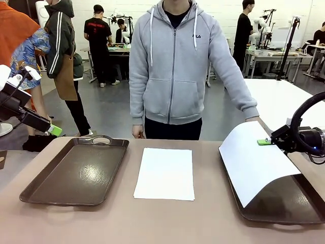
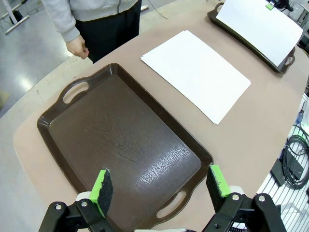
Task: Sort the A4 documents.
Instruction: Place the A4 Paper in the designated Handle tray.
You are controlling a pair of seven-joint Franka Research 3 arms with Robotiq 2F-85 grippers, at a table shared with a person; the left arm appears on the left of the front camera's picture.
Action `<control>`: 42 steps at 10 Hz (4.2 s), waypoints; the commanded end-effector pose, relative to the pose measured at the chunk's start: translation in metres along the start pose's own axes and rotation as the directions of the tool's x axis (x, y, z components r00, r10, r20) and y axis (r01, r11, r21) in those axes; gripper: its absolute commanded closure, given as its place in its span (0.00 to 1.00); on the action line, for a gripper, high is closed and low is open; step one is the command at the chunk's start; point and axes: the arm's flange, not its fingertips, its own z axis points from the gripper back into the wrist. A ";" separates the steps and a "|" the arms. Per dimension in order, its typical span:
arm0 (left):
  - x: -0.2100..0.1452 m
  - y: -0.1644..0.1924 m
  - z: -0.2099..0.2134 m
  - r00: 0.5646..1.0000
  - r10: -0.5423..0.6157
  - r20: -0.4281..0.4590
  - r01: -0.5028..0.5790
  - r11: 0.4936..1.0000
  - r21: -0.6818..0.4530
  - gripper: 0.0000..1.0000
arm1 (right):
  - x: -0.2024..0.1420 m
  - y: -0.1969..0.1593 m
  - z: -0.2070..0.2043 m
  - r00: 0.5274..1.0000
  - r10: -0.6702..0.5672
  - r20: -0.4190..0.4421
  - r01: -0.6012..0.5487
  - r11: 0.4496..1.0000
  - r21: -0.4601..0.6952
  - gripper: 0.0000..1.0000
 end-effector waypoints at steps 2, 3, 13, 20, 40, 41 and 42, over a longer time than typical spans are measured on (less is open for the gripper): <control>-0.001 0.000 0.000 1.000 0.001 0.002 -0.001 1.000 -0.007 0.00 | 0.012 -0.017 0.020 0.998 -0.046 -0.046 0.043 0.997 -0.059 0.99; -0.001 0.000 0.000 1.000 0.001 0.002 -0.001 1.000 -0.007 0.00 | 0.011 -0.021 0.025 0.999 -0.038 -0.033 0.036 0.996 -0.080 0.99; -0.001 0.000 0.000 1.000 0.001 0.002 -0.001 1.000 -0.007 0.00 | 0.013 -0.029 0.023 0.999 0.053 0.008 -0.042 0.868 -0.494 0.99; -0.001 0.000 0.000 1.000 0.001 0.002 -0.001 1.000 -0.007 0.00 | 0.013 -0.034 0.031 0.997 0.034 0.062 0.006 0.834 -0.552 0.99; -0.001 0.000 0.000 1.000 0.001 0.002 -0.001 1.000 -0.007 0.00 | 0.003 -0.011 0.053 0.991 0.045 0.124 0.049 0.746 -0.664 0.00; -0.001 0.000 0.000 1.000 0.001 0.002 -0.001 1.000 -0.007 0.00 | 0.007 -0.010 0.058 0.991 0.071 0.117 0.023 0.758 -0.652 0.00; -0.001 0.000 0.000 1.000 0.001 0.002 -0.001 1.000 -0.007 0.00 | 0.007 -0.010 0.058 0.991 0.071 0.117 0.023 0.758 -0.652 0.00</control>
